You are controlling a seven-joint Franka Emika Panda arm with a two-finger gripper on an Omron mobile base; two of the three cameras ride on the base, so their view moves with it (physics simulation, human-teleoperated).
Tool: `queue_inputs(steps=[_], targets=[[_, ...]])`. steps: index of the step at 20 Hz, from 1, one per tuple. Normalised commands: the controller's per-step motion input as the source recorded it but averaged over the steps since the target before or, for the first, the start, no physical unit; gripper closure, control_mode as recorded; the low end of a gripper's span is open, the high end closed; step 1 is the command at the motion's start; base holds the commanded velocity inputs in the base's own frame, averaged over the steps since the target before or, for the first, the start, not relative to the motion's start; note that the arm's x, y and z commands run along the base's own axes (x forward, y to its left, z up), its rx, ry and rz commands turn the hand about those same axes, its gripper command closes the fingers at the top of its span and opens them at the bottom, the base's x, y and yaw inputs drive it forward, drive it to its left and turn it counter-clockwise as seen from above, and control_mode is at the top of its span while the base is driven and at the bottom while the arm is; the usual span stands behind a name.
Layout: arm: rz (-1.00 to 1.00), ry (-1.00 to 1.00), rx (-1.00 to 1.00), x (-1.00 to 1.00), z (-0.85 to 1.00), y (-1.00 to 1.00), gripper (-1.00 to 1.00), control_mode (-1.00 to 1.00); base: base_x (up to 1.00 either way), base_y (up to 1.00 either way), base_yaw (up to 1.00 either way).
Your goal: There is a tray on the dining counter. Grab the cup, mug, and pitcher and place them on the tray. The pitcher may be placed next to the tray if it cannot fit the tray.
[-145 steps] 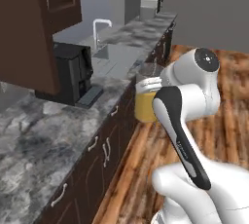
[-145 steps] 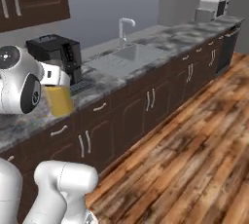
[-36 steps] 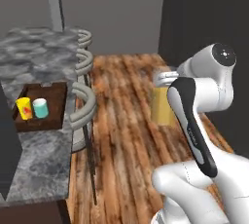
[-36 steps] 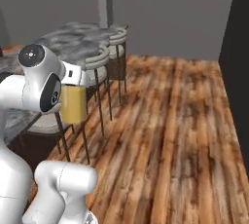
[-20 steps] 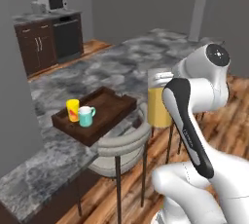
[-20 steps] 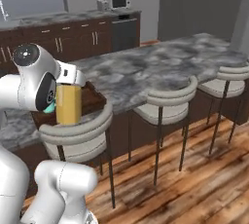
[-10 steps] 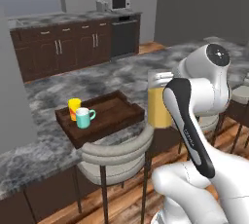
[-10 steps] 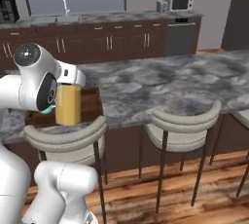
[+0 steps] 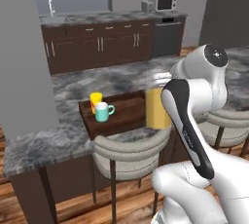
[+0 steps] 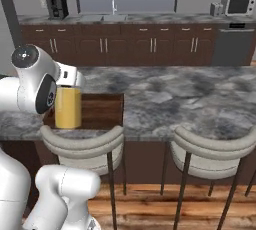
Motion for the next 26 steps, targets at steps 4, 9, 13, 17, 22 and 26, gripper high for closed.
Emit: queue_inputs(steps=[4, 9, 13, 17, 22, 26], targets=[[0.00, 0.00, 0.00, 0.00, 0.00, 0.00, 1.00, 1.00, 0.51, -0.38, 0.29], [0.00, 0.00, 0.00, 0.00, 0.00, 0.00, 1.00, 1.00, 0.62, -0.54, 0.21], [0.00, 0.00, 0.00, 0.00, 0.00, 0.00, 1.00, 1.00, 0.56, -0.45, 0.19], [0.00, 0.00, 0.00, 0.00, 0.00, 0.00, 1.00, 1.00, 0.42, -0.13, 0.13], [0.00, 0.00, 0.00, 0.00, 0.00, 0.00, 1.00, 1.00, 0.41, 0.00, 0.05], [0.03, 0.00, 0.00, 0.58, -0.02, 0.00, 1.00, -1.00, 0.16, 0.00, 0.01]])
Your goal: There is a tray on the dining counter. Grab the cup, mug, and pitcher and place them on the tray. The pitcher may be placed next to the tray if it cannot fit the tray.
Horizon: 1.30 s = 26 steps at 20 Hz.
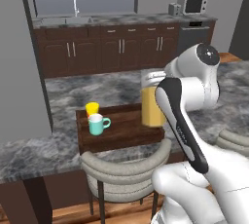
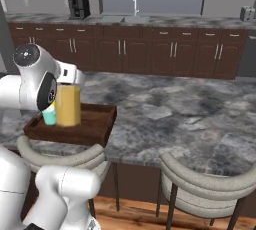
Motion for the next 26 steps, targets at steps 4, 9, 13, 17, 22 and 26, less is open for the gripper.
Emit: queue_inputs(steps=[4, 9, 13, 17, 22, 26], targets=[[0.08, -0.09, 0.00, 0.81, -0.08, 0.00, 1.00, -1.00, 0.00, 0.00, 0.00], [0.08, -0.11, 0.00, 0.87, -0.13, 0.00, 1.00, -1.00, 0.00, 0.00, 0.00], [0.07, -0.02, 0.00, 0.88, -0.23, 0.00, 1.00, -1.00, 0.00, 0.00, 0.00], [0.06, 0.00, 0.00, 0.81, -0.40, 0.00, 1.00, -1.00, 0.00, 0.00, 0.00], [0.10, -0.01, 0.00, 0.27, -0.55, 0.00, 1.00, -1.00, 0.00, 0.00, 0.00], [0.08, -0.04, 0.00, 0.23, -0.55, 0.00, 1.00, -1.00, 0.00, 0.00, 0.00]])
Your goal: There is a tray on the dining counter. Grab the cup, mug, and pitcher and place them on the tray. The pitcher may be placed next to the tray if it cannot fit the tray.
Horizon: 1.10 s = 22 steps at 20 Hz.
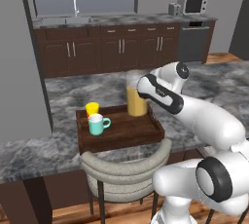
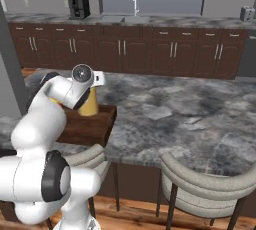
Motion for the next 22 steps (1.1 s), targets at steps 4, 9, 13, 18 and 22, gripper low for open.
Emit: queue_inputs(steps=[4, 9, 13, 18, 22], targets=[[0.05, -0.05, 0.00, 0.27, -0.38, 0.00, 1.00, -1.00, 0.00, 0.00, 0.00], [0.01, -0.04, 0.00, 0.27, -0.26, 0.00, 1.00, -1.00, 0.00, 0.00, 0.00], [0.00, 0.00, 0.00, 0.33, -0.11, 0.06, 1.00, -1.00, 0.00, 0.00, 0.00], [0.00, 0.00, 0.00, 0.34, 0.00, 0.09, 1.00, -1.00, 0.00, 0.00, 0.00], [0.00, 0.00, 0.00, 0.31, -0.04, 0.00, 1.00, -1.00, 0.00, 0.00, 0.00]])
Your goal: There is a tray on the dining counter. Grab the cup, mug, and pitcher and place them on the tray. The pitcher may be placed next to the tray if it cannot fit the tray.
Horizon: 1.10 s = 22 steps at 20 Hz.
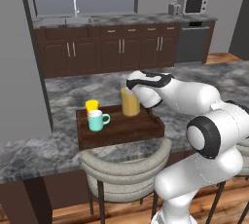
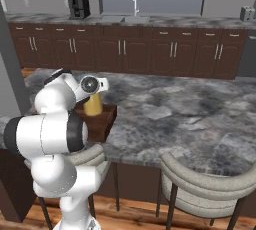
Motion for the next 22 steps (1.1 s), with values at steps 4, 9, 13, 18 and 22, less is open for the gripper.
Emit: queue_inputs(steps=[4, 9, 13, 18, 22], targets=[[0.00, 0.00, 0.00, 0.26, -0.17, 0.01, 1.00, -1.00, 0.00, 0.00, 0.00], [0.01, 0.00, 0.00, 0.00, -0.06, 0.02, 1.00, -1.00, 0.00, 0.00, 0.00], [0.00, 0.00, 0.00, -0.04, 0.00, 0.00, 1.00, -1.00, 0.00, 0.00, 0.00], [0.00, 0.00, 0.00, -0.16, 0.00, 0.00, 1.00, -1.00, 0.00, 0.00, 0.00], [0.00, 0.00, 0.00, -0.30, 0.00, 0.00, 1.00, -1.00, 0.00, 0.00, 0.00]])
